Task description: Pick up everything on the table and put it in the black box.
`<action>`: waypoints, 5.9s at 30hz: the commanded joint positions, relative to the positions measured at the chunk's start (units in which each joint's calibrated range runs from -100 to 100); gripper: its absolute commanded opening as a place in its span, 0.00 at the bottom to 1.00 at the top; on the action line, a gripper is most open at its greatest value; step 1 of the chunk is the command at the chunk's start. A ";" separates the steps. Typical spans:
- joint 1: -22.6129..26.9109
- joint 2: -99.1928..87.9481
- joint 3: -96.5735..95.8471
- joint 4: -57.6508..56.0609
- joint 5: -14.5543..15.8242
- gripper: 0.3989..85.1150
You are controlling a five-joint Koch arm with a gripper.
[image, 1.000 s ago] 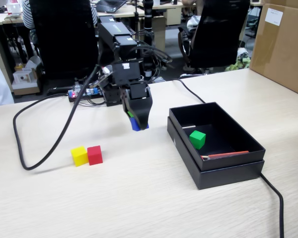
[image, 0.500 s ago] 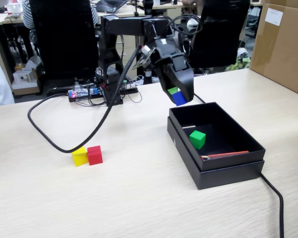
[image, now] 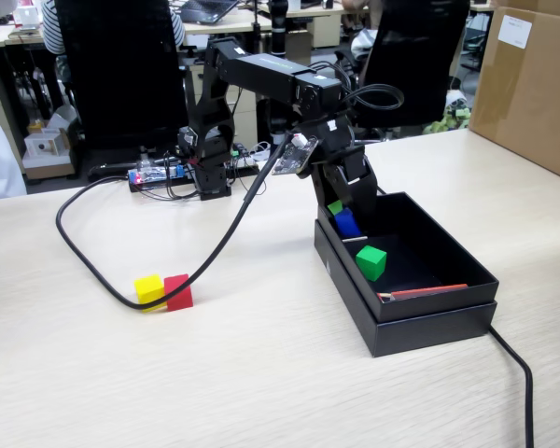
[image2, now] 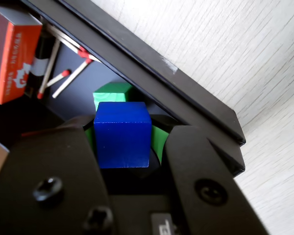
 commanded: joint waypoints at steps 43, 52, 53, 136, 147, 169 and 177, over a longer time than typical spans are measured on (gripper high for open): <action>-14.70 -29.85 -15.47 -0.60 -4.54 0.55; -21.83 -21.82 -19.46 0.09 -7.08 0.57; -22.12 -20.21 -18.65 0.09 -7.13 0.57; -0.59 8.93 8.55 2.42 -3.66 0.09; -1.27 1.59 5.29 1.56 -3.61 0.49; -24.71 -23.65 -17.01 1.04 -11.82 0.55; -28.72 -18.61 -19.01 1.04 -16.17 0.55</action>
